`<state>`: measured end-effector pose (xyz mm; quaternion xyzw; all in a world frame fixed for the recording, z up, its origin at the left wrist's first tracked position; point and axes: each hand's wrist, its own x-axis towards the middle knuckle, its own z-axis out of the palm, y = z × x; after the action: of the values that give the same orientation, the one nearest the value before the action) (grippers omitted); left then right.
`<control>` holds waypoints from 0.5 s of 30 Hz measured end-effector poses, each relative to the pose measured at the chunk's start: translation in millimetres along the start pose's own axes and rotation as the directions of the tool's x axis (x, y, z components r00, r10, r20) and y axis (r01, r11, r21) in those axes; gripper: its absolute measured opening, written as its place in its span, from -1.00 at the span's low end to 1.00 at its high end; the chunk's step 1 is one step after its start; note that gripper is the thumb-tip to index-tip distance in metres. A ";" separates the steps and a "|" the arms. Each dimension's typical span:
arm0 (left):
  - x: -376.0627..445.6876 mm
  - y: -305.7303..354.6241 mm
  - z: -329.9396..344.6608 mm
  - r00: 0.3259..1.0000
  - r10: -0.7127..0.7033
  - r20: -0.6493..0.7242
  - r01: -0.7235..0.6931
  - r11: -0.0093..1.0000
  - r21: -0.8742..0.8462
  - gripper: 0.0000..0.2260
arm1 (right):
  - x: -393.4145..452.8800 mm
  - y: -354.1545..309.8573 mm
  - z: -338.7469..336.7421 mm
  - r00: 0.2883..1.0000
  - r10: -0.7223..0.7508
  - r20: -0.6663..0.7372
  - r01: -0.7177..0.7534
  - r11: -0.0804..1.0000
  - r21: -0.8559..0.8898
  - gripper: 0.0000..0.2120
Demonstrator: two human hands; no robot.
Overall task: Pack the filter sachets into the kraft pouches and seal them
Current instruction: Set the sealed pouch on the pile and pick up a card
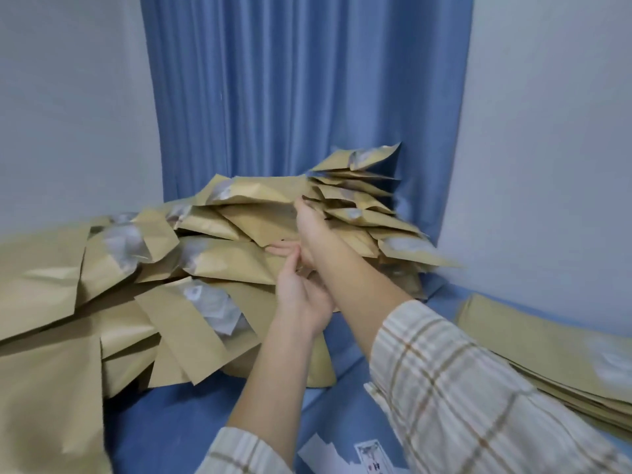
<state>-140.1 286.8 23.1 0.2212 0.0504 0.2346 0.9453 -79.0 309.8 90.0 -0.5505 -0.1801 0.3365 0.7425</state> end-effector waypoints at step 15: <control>-31.0 -154.7 33.5 0.978 -0.205 -0.031 0.207 0.967 0.149 -0.72 | -77.2 27.9 -181.2 0.933 -0.138 -0.332 0.005 0.928 -0.372 -0.73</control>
<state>-95.6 136.6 -15.5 0.2842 0.0981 0.1323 0.9445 -26.6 134.4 12.2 -0.7230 -0.1237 0.1655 0.6592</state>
